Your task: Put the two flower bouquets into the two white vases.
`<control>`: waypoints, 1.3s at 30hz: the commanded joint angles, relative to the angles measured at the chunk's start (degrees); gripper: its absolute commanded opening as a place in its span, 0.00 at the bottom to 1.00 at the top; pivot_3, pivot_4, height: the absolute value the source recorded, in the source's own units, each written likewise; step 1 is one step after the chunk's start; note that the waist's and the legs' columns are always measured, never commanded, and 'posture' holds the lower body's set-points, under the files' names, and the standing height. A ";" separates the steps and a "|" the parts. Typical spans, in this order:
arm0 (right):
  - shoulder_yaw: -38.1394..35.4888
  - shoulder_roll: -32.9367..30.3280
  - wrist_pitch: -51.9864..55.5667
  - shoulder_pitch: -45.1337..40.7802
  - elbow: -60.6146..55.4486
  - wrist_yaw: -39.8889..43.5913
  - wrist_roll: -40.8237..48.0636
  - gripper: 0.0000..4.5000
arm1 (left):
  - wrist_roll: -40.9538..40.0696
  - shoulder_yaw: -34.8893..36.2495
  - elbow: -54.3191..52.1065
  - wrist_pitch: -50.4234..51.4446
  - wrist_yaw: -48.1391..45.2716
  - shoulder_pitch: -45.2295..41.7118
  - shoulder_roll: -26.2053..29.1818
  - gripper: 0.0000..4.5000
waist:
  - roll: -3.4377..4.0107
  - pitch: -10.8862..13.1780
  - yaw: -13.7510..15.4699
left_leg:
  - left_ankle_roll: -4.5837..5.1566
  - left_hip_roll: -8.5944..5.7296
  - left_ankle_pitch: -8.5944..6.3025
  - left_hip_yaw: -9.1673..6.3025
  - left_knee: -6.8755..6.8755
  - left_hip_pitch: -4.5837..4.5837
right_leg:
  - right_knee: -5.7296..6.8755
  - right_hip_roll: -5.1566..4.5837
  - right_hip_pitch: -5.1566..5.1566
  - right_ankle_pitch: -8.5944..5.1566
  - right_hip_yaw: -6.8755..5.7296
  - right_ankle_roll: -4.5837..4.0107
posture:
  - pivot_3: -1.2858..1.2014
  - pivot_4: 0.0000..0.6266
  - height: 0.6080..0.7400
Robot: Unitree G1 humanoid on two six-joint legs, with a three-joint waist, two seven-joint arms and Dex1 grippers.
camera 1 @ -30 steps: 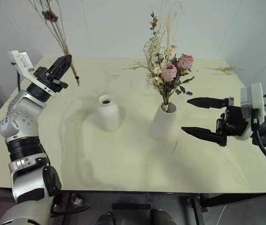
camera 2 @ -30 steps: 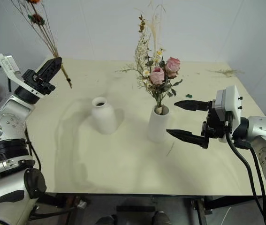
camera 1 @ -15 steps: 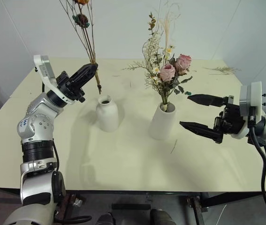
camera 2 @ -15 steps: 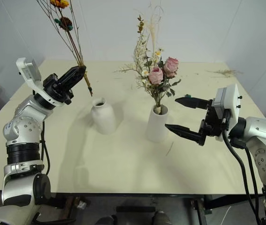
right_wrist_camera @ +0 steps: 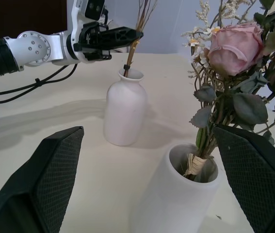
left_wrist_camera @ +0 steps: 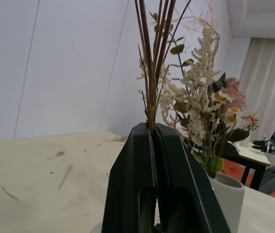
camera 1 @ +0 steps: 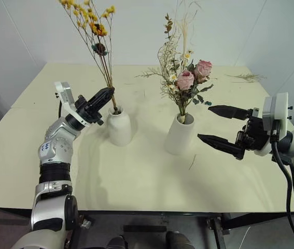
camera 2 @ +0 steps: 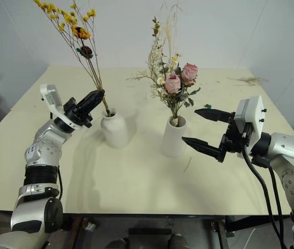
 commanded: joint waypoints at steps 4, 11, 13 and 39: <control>-2.71 0.13 0.10 0.42 -2.55 -1.39 1.92 1.00 | 0.16 0.66 1.02 -2.19 -1.04 0.39 0.73 0.11 | 0.00 0.00 0.03 | 0.00 0.00 0.00 0.00 -0.01 0.00 | -0.02 0.00 0.00 0.00 0.00 0.00 | 0.52 0.24 1.00; -2.44 1.18 -0.25 0.99 -3.07 -2.51 1.94 1.00 | -0.55 -0.36 -4.94 0.81 -2.96 3.96 2.48 0.56 | 0.00 0.00 -0.07 | 0.01 0.00 0.00 0.00 -0.02 0.00 | -0.02 0.00 0.00 0.00 0.01 0.00 | 0.52 0.24 1.00; -2.63 1.29 -0.40 1.27 -3.03 -2.44 1.90 1.00 | -0.07 0.05 -6.27 0.30 -2.50 5.00 3.43 0.69 | 0.00 0.00 0.01 | 0.01 0.01 0.00 -0.01 -0.03 0.00 | -0.01 0.01 -0.01 0.00 0.00 0.00 | 0.52 0.24 1.00; -3.75 -7.06 -6.35 5.45 7.71 13.59 -4.67 1.00 | 5.48 -1.43 -13.11 1.61 -23.62 14.90 30.05 0.99 | 0.01 0.00 -0.02 | 0.04 0.06 -0.02 0.03 -0.43 0.01 | -0.31 0.00 -0.02 -0.06 -0.05 -0.12 | 0.52 0.24 1.00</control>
